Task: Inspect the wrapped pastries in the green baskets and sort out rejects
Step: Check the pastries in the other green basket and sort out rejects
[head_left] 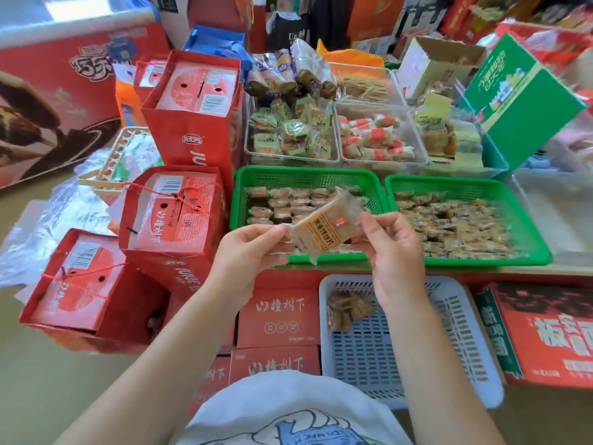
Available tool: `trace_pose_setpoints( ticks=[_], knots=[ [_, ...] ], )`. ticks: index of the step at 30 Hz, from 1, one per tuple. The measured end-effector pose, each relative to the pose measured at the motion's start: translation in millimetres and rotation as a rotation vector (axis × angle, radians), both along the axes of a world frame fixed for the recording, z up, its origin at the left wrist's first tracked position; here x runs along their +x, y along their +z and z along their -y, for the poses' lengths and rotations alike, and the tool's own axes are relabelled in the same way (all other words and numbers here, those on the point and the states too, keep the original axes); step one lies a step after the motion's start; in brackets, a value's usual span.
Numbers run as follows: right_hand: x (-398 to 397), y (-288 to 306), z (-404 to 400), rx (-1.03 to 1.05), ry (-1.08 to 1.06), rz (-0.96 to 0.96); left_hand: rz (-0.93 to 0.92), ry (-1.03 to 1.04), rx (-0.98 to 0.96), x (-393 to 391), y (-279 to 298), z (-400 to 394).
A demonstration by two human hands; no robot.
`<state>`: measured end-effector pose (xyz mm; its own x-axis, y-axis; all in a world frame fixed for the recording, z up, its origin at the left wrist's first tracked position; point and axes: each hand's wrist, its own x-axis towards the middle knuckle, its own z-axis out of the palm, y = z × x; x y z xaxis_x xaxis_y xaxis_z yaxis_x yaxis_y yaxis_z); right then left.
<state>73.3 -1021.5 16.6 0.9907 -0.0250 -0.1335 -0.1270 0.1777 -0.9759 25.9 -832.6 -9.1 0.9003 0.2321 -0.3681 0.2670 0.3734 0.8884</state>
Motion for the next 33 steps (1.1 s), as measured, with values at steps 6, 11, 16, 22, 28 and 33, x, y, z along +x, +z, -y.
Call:
trace_pose_setpoints(
  ticks=[6,11,16,22,28,33],
  knots=[
    [-5.0,0.0,11.6,-0.102,0.024,0.009,0.117,-0.163,0.139,-16.0,7.4,-0.5],
    [-4.6,8.5,6.5,0.276,0.061,-0.258,0.187,-0.187,0.013,-22.3,7.9,-2.0],
    [-3.6,9.4,-1.6,0.365,0.111,-0.274,0.080,-0.133,0.102,-21.7,-0.6,-7.3],
    [-10.9,15.4,-14.7,0.128,0.227,-0.146,0.304,-0.167,0.658,-18.0,6.9,-4.0],
    [-13.6,14.4,-24.8,-0.051,0.295,-0.061,0.328,-0.220,0.702,-16.6,10.3,12.8],
    [-18.1,4.9,-22.8,-0.301,0.280,0.033,0.056,0.106,-0.008,-10.5,6.0,11.1]
  ],
)
